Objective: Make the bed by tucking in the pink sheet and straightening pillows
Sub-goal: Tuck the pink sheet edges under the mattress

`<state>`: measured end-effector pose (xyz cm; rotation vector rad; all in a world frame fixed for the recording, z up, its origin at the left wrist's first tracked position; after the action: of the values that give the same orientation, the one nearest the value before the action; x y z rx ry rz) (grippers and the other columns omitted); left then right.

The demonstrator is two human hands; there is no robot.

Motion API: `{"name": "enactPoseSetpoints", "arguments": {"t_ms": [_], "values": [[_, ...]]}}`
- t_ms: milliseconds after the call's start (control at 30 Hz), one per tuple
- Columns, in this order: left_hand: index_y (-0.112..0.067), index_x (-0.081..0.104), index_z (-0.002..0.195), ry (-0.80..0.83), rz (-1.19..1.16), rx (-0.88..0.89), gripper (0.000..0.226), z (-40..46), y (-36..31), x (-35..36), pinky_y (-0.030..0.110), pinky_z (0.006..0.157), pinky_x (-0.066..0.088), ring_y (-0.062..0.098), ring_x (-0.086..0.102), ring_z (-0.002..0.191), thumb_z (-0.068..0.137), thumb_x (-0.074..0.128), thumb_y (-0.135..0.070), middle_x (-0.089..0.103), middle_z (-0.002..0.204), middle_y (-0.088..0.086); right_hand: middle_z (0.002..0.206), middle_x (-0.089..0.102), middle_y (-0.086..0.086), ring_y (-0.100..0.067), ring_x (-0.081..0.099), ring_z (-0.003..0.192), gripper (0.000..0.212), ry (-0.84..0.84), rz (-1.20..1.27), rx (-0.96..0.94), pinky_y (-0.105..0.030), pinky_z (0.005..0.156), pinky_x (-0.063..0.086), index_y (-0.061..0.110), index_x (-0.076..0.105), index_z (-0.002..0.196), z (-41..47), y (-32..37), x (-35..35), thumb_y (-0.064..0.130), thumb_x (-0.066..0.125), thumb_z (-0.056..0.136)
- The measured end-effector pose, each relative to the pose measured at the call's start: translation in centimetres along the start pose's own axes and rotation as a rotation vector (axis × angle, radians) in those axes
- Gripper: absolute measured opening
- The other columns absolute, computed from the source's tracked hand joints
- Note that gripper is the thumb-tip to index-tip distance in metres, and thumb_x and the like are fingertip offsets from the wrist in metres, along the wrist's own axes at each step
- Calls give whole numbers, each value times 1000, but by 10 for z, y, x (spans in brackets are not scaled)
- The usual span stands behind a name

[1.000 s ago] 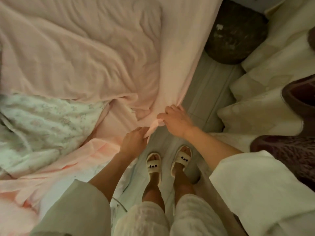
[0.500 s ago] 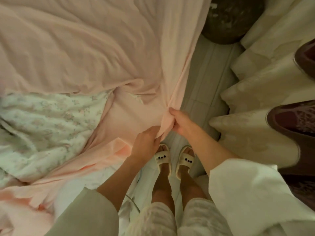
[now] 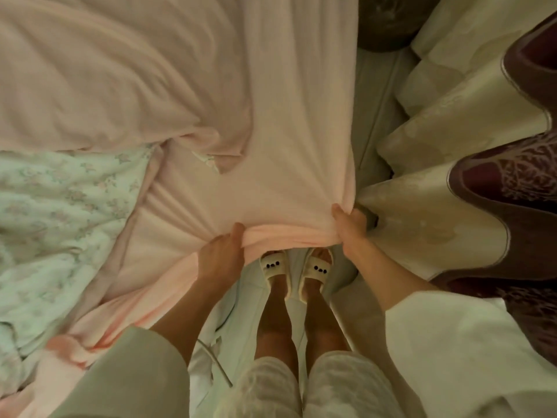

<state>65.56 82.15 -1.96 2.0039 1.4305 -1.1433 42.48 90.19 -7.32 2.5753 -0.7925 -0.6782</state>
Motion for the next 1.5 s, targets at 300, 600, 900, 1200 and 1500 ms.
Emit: {"name": "enactPoseSetpoints", "arguments": {"t_ms": [300,600,900,1200,1500], "values": [[-30,40,130,82,206,-37,33,16,-6,46,37,76,50,32,66,92,97,35,-30,69,102,9,131,52,-18,-35,52,117,45,-77,-44,120,-43,101,44,1,46,130,41,-56,1,26,52,93],[-29,10,149,352,103,13,70,-1,-25,97,55,115,9,31,-1,145,91,45,-46,5,158,5,129,49,-8,-27,52,111,55,-44,79,219,-30,84,40,10,32,142,49,-85,7,6,49,91],[-22,36,139,13,-131,-149,53,-57,23,64,46,115,18,26,23,139,89,51,-31,30,150,5,120,56,-13,-24,52,103,41,232,-214,-20,-33,91,44,3,48,130,-23,-80,53,2,45,89],[-21,17,148,9,99,-443,86,-131,157,79,56,107,21,33,14,142,79,67,-35,19,154,12,123,59,-12,-27,54,116,33,497,-568,-319,-31,94,42,8,52,125,-123,-123,119,7,43,93],[1,54,111,-331,-207,-293,27,-172,226,82,48,87,40,40,64,81,86,45,1,67,86,24,157,6,-6,-24,12,144,82,422,-897,-830,-38,116,22,27,4,150,-214,-193,178,13,55,88]]}}
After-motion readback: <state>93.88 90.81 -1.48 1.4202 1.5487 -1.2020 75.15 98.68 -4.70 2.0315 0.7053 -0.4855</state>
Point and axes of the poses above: each hand's wrist, its own z-axis towards the middle knuckle, its own x-axis out of the palm, y = z × x, the point moved 5 cm from there along z, towards the middle knuckle
